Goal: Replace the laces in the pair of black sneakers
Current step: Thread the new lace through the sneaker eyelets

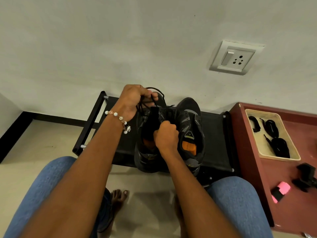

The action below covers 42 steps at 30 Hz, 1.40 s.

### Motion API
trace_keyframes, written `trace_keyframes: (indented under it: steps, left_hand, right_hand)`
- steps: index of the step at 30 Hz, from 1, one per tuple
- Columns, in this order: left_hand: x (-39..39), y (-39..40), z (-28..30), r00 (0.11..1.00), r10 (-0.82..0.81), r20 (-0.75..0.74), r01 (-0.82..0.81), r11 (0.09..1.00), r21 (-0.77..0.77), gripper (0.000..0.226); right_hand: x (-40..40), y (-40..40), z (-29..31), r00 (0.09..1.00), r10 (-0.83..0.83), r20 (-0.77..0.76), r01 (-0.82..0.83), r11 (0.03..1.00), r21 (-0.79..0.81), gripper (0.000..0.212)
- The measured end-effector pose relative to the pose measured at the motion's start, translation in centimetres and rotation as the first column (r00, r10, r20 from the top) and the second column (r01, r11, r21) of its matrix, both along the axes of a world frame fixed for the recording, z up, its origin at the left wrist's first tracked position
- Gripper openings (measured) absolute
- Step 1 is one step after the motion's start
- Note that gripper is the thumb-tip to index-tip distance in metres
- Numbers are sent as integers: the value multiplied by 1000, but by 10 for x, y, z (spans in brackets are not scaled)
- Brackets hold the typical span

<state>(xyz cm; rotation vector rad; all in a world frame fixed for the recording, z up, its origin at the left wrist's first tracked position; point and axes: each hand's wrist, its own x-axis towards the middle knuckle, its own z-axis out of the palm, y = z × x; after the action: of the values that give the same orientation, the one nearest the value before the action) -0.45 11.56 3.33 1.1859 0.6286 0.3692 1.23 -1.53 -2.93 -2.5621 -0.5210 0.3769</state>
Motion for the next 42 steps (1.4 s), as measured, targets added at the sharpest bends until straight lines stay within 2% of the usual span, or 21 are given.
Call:
trace_keyframes:
  steps: [2,3,4,6,8,10,12,15,18,20,22,24,26,27,28,30,34,36,39,41,42]
  left_hand:
    - [2,-5,-7,1000,12,-6,-12,998,-57,21]
    - [4,-7,-14,997,40,-60,-39,999,12,21]
    - [8,-7,-23,986,82,-142,-55,982,182,23]
    - [14,-5,-42,943,179,-282,23,807,590,20]
    - [17,-2,-54,919,174,-354,187,598,780,22]
    - [22,-2,-60,887,146,-438,348,412,842,18]
    - [25,-5,-62,852,196,-485,432,261,863,16]
    - [28,-10,-60,826,251,-505,477,168,863,21]
    - [29,-11,-58,823,248,-512,488,154,859,26]
    - [26,-10,-55,807,228,-544,492,248,834,26]
    - [24,-7,-53,804,177,-568,460,420,782,27]
    - [21,-3,-51,835,123,-536,323,680,659,29]
    - [19,-2,-44,889,113,-443,70,924,375,29]
    - [18,-1,-41,903,121,-412,-13,967,256,28]
    - [17,0,-39,911,118,-395,-27,973,229,27]
    - [14,0,-32,898,82,-432,91,926,366,26]
    - [5,-1,-23,880,27,-475,281,775,566,18]
    - [-3,2,-14,881,22,-472,337,672,660,19]
    - [-14,3,6,866,-60,-496,450,524,723,17]
    - [-21,-4,19,855,-131,-502,501,458,734,13]
    - [-23,-8,25,852,-151,-501,514,419,748,14]
  right_hand:
    - [0,0,0,1000,4,6,-4,1000,-4,23]
    - [0,0,0,1000,6,8,-6,1000,-5,24]
    - [0,1,0,1000,8,9,-8,1000,-6,24]
    - [1,1,0,1000,12,8,-12,1000,-10,24]
    - [1,0,-1,1000,24,12,-24,1000,-15,24]
    - [1,0,-2,999,29,14,-29,1000,-11,23]
    - [2,1,-2,1000,20,12,-20,1000,-8,22]
    - [3,1,-3,1000,8,7,-8,1000,-7,23]
    - [3,1,-4,1000,23,16,-23,1000,-16,24]
    - [3,1,-3,1000,23,8,-23,999,-24,25]
    - [3,0,-1,1000,12,-2,-12,1000,-26,27]
    - [3,0,-1,1000,7,-10,-7,1000,-25,27]
    - [3,1,1,1000,5,-14,-5,1000,-25,27]
    - [3,0,2,1000,7,-16,-7,999,-31,27]
    - [3,0,3,1000,12,-17,-13,999,-38,26]
    - [2,-1,6,999,33,-31,-35,998,-42,26]
    - [13,-4,28,967,119,-226,-131,991,-37,15]
    - [26,-6,49,951,136,-277,-139,990,9,21]
    - [46,-16,79,993,104,-46,-95,980,173,30]
    - [54,-26,92,979,180,100,-203,922,329,44]
    - [55,-30,95,956,254,148,-291,893,343,47]
